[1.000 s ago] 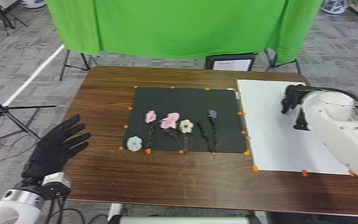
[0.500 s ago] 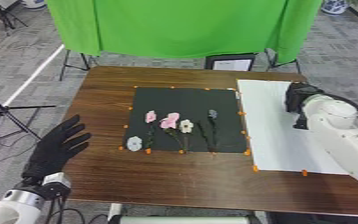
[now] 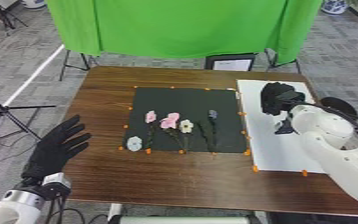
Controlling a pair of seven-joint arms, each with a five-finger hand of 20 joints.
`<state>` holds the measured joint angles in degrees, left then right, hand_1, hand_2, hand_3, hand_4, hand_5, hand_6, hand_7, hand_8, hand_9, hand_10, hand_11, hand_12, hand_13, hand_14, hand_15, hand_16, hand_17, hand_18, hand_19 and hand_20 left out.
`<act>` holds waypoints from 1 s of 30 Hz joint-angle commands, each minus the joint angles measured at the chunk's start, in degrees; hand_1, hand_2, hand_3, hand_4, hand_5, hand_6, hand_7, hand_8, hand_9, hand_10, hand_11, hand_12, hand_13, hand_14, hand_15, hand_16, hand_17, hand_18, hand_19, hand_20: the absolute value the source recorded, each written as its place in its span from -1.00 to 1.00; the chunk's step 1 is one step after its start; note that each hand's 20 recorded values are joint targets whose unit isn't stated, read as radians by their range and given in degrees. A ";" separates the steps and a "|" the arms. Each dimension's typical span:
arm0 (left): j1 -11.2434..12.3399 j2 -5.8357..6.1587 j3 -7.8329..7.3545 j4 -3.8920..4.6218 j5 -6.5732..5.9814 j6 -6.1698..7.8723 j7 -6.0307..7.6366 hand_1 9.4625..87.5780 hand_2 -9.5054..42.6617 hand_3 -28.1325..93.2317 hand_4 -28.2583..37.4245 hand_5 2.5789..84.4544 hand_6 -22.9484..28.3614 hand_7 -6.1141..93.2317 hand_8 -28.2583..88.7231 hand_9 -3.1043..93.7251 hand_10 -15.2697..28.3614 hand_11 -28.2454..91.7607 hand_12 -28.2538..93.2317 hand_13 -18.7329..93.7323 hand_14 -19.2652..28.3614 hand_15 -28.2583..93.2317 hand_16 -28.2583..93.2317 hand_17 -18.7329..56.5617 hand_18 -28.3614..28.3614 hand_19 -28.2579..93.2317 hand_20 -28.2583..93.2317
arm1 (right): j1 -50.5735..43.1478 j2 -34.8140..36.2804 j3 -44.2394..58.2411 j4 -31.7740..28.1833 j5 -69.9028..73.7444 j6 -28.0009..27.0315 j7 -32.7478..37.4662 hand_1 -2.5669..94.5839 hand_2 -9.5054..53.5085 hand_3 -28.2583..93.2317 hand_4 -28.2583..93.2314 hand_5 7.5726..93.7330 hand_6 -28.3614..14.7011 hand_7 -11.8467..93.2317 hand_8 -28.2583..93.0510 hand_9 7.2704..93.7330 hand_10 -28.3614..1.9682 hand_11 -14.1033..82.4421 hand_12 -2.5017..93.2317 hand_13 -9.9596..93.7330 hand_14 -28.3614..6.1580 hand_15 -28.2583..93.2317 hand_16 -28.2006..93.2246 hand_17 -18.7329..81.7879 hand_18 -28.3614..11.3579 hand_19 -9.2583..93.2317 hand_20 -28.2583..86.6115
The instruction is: Arrange flowers
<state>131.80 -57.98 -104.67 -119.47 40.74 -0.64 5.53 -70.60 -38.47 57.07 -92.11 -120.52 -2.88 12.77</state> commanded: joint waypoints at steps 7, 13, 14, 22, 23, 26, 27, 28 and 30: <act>-0.02 -0.60 0.30 0.06 -0.01 -0.34 -0.38 -0.59 -0.68 0.65 -1.00 -0.40 0.06 -0.49 -0.70 -0.45 0.26 -0.19 -0.26 -0.33 0.50 0.01 -0.55 -0.76 0.77 0.13 -0.38 | -4.25 -3.91 -0.83 -11.16 3.49 -4.08 -4.30 0.09 -1.00 0.88 -1.00 0.54 0.41 0.10 -0.57 0.88 0.60 -0.29 0.13 0.91 0.61 0.22 -0.02 0.14 -0.08 0.61 -0.04; 0.13 -0.71 0.31 -0.04 0.04 -0.18 -0.42 -0.59 -0.68 0.65 -1.00 -0.40 0.06 -0.49 -0.70 -0.45 0.26 -0.19 -0.26 -0.33 0.50 0.01 -0.55 -0.76 0.76 0.13 -0.38 | -4.08 -5.62 -2.35 -10.69 4.04 -5.90 -4.49 0.08 -1.00 0.88 -1.00 0.52 0.43 0.11 -0.57 0.87 0.61 -0.29 0.13 0.90 0.62 0.22 -0.02 0.13 -0.09 0.57 -0.02; 0.07 -0.75 0.26 0.05 -0.02 -0.28 -0.55 -0.59 -0.68 0.65 -1.00 -0.40 0.06 -0.49 -0.70 -0.45 0.25 -0.19 -0.26 -0.33 0.50 0.01 -0.55 -0.76 0.77 0.13 -0.38 | -3.90 -5.87 -2.66 -10.57 4.52 -5.98 -4.38 0.08 -1.00 0.88 -1.00 0.52 0.43 0.11 -0.57 0.87 0.61 -0.29 0.13 0.90 0.61 0.22 -0.01 0.13 -0.09 0.57 -0.02; -0.27 -0.65 0.45 0.20 0.00 -0.43 -0.53 -0.59 -0.68 0.65 -1.00 -0.40 0.06 -0.49 -0.70 -0.45 0.26 -0.19 -0.26 -0.33 0.50 0.01 -0.55 -0.76 0.76 0.13 -0.38 | -3.36 -6.41 -3.38 -9.49 3.35 -5.00 -3.07 0.04 -1.00 0.85 -1.00 0.47 0.46 0.14 -0.57 0.85 0.61 -0.31 0.12 0.87 0.61 0.24 -0.03 0.08 -0.15 0.56 0.05; -0.04 -0.75 0.33 0.09 0.05 -0.31 -0.53 -0.59 -0.68 0.65 -1.00 -0.40 0.06 -0.49 -0.70 -0.45 0.26 -0.19 -0.26 -0.33 0.50 0.01 -0.55 -0.76 0.76 0.13 -0.38 | -3.28 -6.55 -3.28 -9.21 2.40 -4.98 -3.20 0.01 -1.00 0.85 -1.00 0.44 0.46 0.14 -0.57 0.83 0.58 -0.32 0.12 0.85 0.60 0.25 -0.06 0.05 -0.18 0.56 0.07; -0.25 -0.63 0.49 0.25 0.02 -0.35 -0.54 -0.59 -0.67 0.64 -1.00 -0.40 0.06 -0.49 -0.70 -0.45 0.25 -0.19 -0.27 -0.33 0.50 0.01 -0.55 -0.76 0.76 0.13 -0.38 | -3.57 -6.07 -2.90 -9.28 0.75 -4.26 -2.98 -0.02 -1.00 0.84 -1.00 0.40 0.43 0.13 -0.57 0.78 0.55 -0.33 0.10 0.80 0.56 0.28 -0.06 0.01 -0.23 0.56 0.10; -0.18 -0.68 0.37 0.22 0.04 -0.38 -0.68 -0.59 -0.67 0.64 -1.00 -0.40 0.06 -0.49 -0.70 -0.45 0.26 -0.19 -0.27 -0.33 0.50 0.01 -0.55 -0.76 0.76 0.13 -0.38 | -3.57 -6.06 -2.80 -9.27 0.70 -4.60 -2.83 -0.03 -1.00 0.83 -1.00 0.39 0.43 0.13 -0.57 0.78 0.55 -0.33 0.10 0.79 0.57 0.28 -0.07 0.00 -0.23 0.56 0.10; -0.03 -0.70 0.32 0.19 0.04 -0.40 -0.57 -0.59 -0.67 0.65 -1.00 -0.40 0.06 -0.49 -0.70 -0.45 0.26 -0.19 -0.27 -0.33 0.50 0.01 -0.55 -0.76 0.76 0.13 -0.38 | -3.50 -5.98 -2.87 -9.17 0.32 -4.47 -2.85 -0.04 -1.00 0.83 -1.00 0.38 0.44 0.13 -0.57 0.77 0.55 -0.33 0.09 0.78 0.57 0.29 -0.07 -0.01 -0.24 0.56 0.11; -0.16 -0.63 0.37 0.22 0.00 -0.47 -0.69 -0.59 -0.67 0.65 -1.00 -0.40 0.06 -0.49 -0.70 -0.45 0.26 -0.19 -0.27 -0.33 0.50 0.02 -0.55 -0.76 0.76 0.13 -0.38 | -3.74 -5.87 -2.54 -9.30 -0.63 -4.73 -2.59 -0.05 -1.00 0.83 -1.00 0.37 0.42 0.13 -0.58 0.76 0.54 -0.34 0.09 0.77 0.57 0.29 -0.06 -0.02 -0.24 0.56 0.11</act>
<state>131.34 -58.28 -104.36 -119.40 40.74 -0.65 5.39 -74.08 -45.02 53.53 -101.51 -118.17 -8.06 9.28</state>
